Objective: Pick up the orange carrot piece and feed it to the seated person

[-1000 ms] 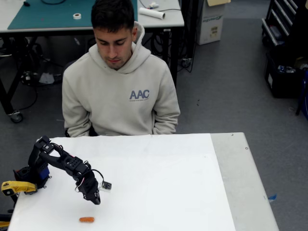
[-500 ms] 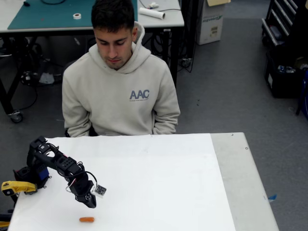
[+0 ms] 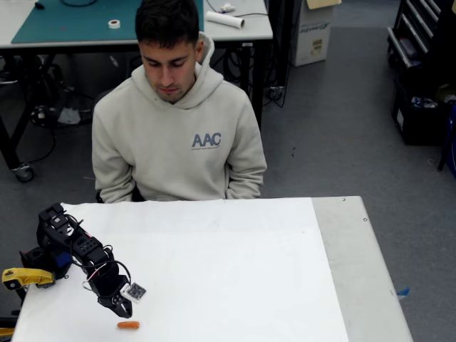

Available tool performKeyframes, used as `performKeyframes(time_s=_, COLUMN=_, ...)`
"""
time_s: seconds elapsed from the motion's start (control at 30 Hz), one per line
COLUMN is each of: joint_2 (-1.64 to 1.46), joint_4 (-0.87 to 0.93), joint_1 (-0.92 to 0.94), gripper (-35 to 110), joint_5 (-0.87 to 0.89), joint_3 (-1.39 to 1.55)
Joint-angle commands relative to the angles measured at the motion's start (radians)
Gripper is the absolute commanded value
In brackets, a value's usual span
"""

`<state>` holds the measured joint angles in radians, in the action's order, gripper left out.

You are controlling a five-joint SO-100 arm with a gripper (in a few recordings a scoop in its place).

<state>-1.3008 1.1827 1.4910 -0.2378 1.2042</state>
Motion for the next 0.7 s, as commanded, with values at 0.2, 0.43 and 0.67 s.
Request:
performKeyframes(time_s=0.2, joint_2=-0.092, joint_4=0.015, joint_1=0.015, gripper=-2, joint_5=-0.011, joint_3=-0.051)
performKeyframes(time_s=0.43, joint_2=0.009, joint_4=0.015, joint_1=0.012, gripper=-2, joint_5=-0.011, joint_3=-0.051)
performKeyframes(time_s=0.67, joint_2=0.031, joint_4=0.014, joint_1=0.002, gripper=-2, joint_5=-0.012, joint_3=-0.051)
